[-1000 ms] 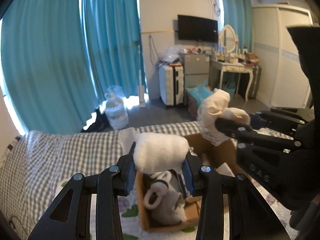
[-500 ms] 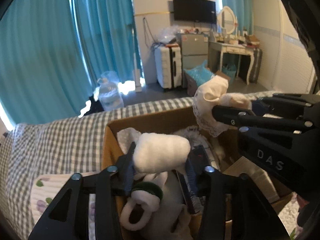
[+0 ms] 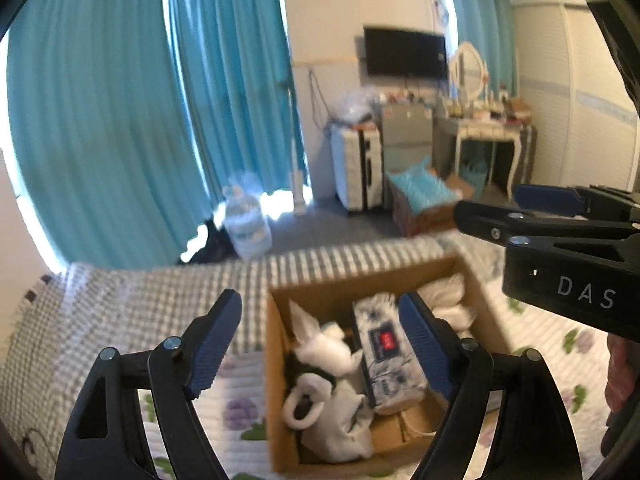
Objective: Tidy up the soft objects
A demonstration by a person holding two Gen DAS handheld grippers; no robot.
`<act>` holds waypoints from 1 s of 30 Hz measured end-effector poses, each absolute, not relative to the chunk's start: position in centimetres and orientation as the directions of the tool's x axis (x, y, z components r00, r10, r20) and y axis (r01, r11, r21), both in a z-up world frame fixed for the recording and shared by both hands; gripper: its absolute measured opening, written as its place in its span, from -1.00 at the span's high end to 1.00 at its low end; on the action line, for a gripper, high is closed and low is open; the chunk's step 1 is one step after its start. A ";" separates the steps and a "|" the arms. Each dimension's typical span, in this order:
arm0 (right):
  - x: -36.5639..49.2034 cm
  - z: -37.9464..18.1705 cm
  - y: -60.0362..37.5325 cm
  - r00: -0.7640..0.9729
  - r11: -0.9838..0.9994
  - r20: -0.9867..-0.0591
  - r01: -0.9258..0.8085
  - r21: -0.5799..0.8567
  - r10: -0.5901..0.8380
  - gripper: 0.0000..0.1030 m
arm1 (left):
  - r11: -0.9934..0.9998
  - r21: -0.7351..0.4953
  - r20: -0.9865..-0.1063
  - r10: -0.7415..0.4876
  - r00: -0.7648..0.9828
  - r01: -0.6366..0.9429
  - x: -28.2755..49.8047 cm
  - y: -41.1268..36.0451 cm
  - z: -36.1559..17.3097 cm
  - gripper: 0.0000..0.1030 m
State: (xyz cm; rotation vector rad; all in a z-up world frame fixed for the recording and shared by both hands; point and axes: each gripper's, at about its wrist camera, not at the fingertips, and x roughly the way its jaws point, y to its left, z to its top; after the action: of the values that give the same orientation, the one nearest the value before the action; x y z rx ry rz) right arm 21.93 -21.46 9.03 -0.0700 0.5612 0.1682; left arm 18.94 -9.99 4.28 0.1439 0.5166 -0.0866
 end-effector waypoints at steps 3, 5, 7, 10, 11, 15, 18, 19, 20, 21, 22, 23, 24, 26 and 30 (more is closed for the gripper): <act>18.1 13.7 -21.5 0.874 0.985 -0.467 -0.167 -0.037 0.131 -0.40 | 0.988 0.113 -0.423 -0.047 0.905 0.104 15.5 -9.5 8.7 -0.59; 15.2 16.8 -21.6 0.899 0.985 -0.417 -0.165 -0.042 0.132 -0.47 | 0.989 0.111 -0.369 -0.046 0.928 0.093 13.0 -9.1 11.8 -0.59; 11.9 19.7 -21.6 0.921 0.986 -0.366 -0.162 -0.047 0.134 -0.58 | 0.991 0.109 -0.310 -0.046 0.950 0.083 10.2 -8.6 14.4 -0.65; 7.1 23.1 -21.7 0.949 0.986 -0.287 -0.155 -0.053 0.134 -0.82 | 0.992 0.110 -0.218 -0.043 0.975 0.068 5.9 -7.6 17.6 -0.99; 5.3 24.0 -21.8 0.957 0.987 -0.258 -0.153 -0.051 0.135 -0.86 | 0.992 0.109 -0.184 -0.039 0.982 0.060 4.4 -7.3 18.4 -1.00; 0.4 25.7 -22.4 0.971 0.986 -0.187 -0.161 -0.036 0.152 -1.00 | 0.992 0.116 -0.136 -0.033 0.990 0.049 0.7 -5.8 19.6 -1.00; -2.7 25.2 -22.9 0.977 0.987 -0.147 -0.161 -0.024 0.155 -1.00 | 0.993 0.111 -0.122 -0.023 0.992 0.037 -1.9 -4.5 18.9 -1.00; -3.6 24.6 -23.0 0.978 0.987 -0.133 -0.161 -0.016 0.158 -1.00 | 0.995 0.093 -0.113 -0.029 0.993 0.040 -2.8 -3.7 18.3 -1.00; -4.5 23.8 -23.0 0.978 0.985 -0.120 -0.173 -0.016 0.170 -1.00 | 0.996 0.080 -0.112 -0.033 0.993 0.042 -3.3 -3.4 17.8 -1.00; -5.1 23.0 -23.2 0.977 0.983 -0.115 -0.181 -0.017 0.178 -1.00 | 0.997 0.068 -0.113 -0.036 0.993 0.044 -3.8 -3.3 17.2 -1.00; -5.5 22.0 -23.1 0.977 0.982 -0.112 -0.186 -0.017 0.183 -1.00 | 0.998 0.052 -0.114 -0.035 0.993 0.041 -4.1 -2.9 16.4 -1.00; -5.7 20.8 -23.1 0.976 0.982 -0.112 -0.189 -0.018 0.186 -1.00 | 0.999 0.038 -0.114 -0.027 0.993 0.032 -4.2 -2.5 15.5 -1.00; -5.8 19.6 -22.9 0.975 0.982 -0.118 -0.189 -0.015 0.186 -1.00 | 0.999 0.030 -0.114 -0.019 0.993 0.023 -4.4 -2.6 15.0 -1.00; -5.4 17.2 -22.6 0.973 0.980 -0.128 -0.196 -0.017 0.192 -1.00 | 1.000 0.018 -0.111 -0.004 0.994 0.006 -4.5 -2.2 13.2 -1.00; -4.0 10.4 -21.7 0.978 0.986 -0.136 -0.162 -0.037 0.155 -1.00 | 1.000 -0.009 -0.105 0.028 0.994 -0.029 -4.7 -1.5 8.6 -1.00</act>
State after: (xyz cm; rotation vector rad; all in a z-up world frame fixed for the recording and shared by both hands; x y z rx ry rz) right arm -4.02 -21.67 10.44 -0.0482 0.1333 0.1599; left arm -4.70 -1.46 8.58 -0.0104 0.1055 0.0285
